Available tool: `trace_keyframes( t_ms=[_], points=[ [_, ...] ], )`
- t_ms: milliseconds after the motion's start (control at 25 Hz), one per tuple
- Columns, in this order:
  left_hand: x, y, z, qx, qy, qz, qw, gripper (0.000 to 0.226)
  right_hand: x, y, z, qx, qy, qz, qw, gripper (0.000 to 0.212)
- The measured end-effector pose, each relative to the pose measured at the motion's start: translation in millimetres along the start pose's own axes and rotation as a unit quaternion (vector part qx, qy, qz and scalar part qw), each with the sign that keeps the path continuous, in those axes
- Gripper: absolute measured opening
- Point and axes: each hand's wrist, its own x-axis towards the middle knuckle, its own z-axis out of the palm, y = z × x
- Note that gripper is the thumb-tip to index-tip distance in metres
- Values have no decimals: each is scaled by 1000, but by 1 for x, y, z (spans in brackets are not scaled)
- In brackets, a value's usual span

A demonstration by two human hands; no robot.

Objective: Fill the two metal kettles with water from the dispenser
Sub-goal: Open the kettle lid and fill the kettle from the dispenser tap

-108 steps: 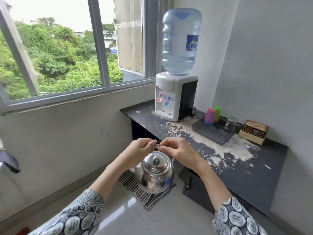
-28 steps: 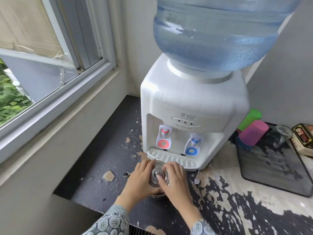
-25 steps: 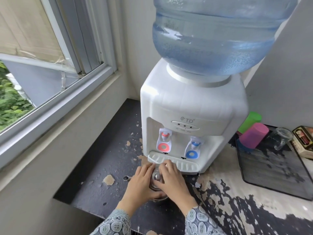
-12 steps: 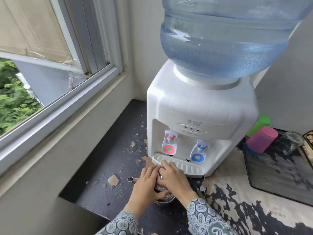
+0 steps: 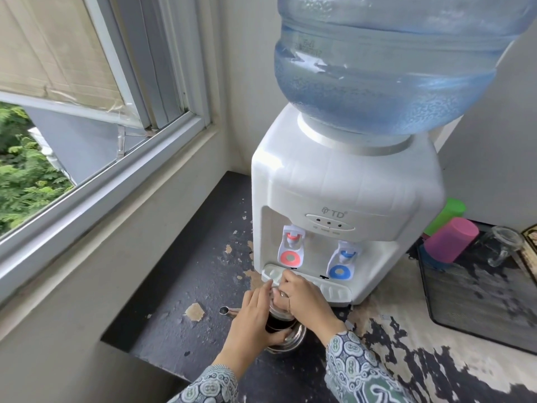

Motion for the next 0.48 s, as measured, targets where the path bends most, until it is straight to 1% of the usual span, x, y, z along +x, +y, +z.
trace_keyframes(
  t_ms=[40,80,120,160,240,280,320,400,440,480],
  points=[
    [-1,1,-2,-5,-7,-10,1000,91,-3,2,-1,30,-5,14,999,40],
    [-1,1,-4,-11,-10,-15,1000,94,-8,4,-1,69,8,27,997,44],
    [-1,1,-4,-19,-13,-17,1000,96,-17,6,-1,105,47,33,993,49],
    [-1,1,-5,-21,-17,-16,1000,97,-27,10,2,130,109,32,985,53],
    [1,0,-6,-8,-29,-14,999,92,-53,21,10,166,245,33,955,56],
    [2,0,-7,-4,-32,-13,999,89,-68,28,17,177,288,50,940,57],
    [3,0,-8,0,-34,-11,999,89,-80,36,24,183,305,82,931,60],
    [3,0,-8,-2,-37,-10,999,93,-99,50,41,186,287,159,926,65],
    [3,-1,-8,-6,-40,-14,999,94,-106,57,50,170,269,189,929,62],
    [2,0,-8,-11,-41,-17,999,93,-110,63,60,148,248,205,935,54]
  ],
)
